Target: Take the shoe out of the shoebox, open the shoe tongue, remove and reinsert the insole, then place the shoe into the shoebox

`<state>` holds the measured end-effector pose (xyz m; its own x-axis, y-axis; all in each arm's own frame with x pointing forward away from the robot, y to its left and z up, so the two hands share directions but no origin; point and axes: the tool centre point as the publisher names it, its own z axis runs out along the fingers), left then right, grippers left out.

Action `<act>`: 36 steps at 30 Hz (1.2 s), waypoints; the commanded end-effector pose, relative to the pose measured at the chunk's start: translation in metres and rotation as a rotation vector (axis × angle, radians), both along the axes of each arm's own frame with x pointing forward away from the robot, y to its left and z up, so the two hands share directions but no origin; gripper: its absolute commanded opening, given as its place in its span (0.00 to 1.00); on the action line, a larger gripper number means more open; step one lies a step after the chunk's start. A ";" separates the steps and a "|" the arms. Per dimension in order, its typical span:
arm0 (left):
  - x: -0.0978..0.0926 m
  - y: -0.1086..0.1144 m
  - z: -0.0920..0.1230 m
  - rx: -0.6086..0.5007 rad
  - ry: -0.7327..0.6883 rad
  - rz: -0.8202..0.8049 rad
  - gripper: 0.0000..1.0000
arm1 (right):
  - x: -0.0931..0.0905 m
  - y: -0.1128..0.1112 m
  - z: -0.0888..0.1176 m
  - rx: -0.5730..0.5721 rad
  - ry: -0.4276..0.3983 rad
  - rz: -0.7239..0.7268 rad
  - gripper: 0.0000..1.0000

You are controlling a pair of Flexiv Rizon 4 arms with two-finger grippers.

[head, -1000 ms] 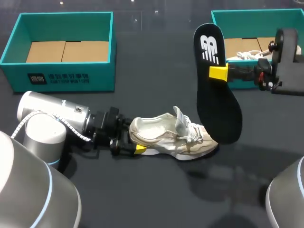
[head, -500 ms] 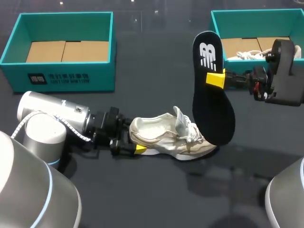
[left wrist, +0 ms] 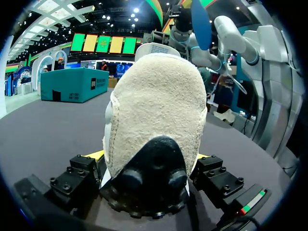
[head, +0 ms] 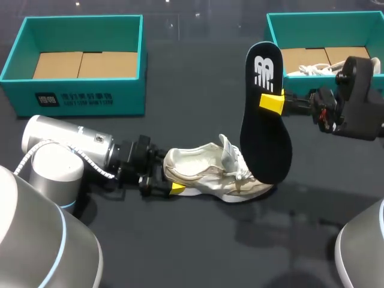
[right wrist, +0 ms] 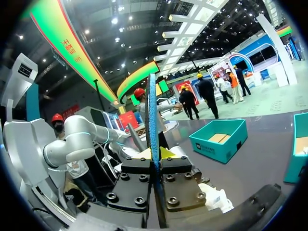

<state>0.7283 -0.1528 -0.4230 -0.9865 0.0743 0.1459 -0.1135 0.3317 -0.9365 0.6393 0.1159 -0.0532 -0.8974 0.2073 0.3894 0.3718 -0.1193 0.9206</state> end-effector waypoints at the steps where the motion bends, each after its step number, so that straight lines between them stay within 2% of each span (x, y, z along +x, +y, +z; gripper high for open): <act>1: -0.001 -0.002 -0.005 0.004 -0.003 -0.003 0.00 | -0.021 -0.007 -0.001 0.009 -0.002 -0.054 0.00; 3: -0.002 0.000 -0.005 0.018 0.000 -0.010 0.00 | -0.021 -0.007 -0.001 0.009 -0.002 -0.054 0.00; 4: -0.003 0.001 -0.005 0.027 -0.002 -0.015 0.32 | -0.021 -0.007 -0.001 0.009 -0.002 -0.054 0.00; 5: -0.004 0.002 -0.006 0.037 -0.004 -0.016 0.86 | -0.021 -0.007 -0.001 0.009 -0.002 -0.054 0.00; 6: -0.006 0.003 -0.006 0.046 -0.003 -0.019 1.00 | -0.021 -0.007 -0.001 0.009 -0.002 -0.054 0.00; 12: -0.010 0.011 -0.006 0.112 -0.034 0.003 1.00 | -0.021 -0.007 -0.001 0.009 -0.002 -0.054 0.00; 20: -0.007 0.026 -0.002 0.224 -0.048 0.032 1.00 | -0.021 -0.007 -0.001 0.009 -0.002 -0.054 0.00; 30: 0.004 0.037 0.004 0.379 -0.058 0.024 1.00 | -0.021 -0.007 -0.001 0.009 -0.002 -0.054 0.00; 36: 0.011 0.037 0.008 0.410 -0.047 0.003 1.00 | -0.021 -0.007 -0.001 0.009 -0.002 -0.054 0.00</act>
<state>0.7332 -0.1151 -0.4192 -0.9943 0.0002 0.1067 -0.0817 0.6412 -0.7630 0.6313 0.1136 -0.0547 -0.9060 0.1723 0.3867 0.3656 -0.1421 0.9199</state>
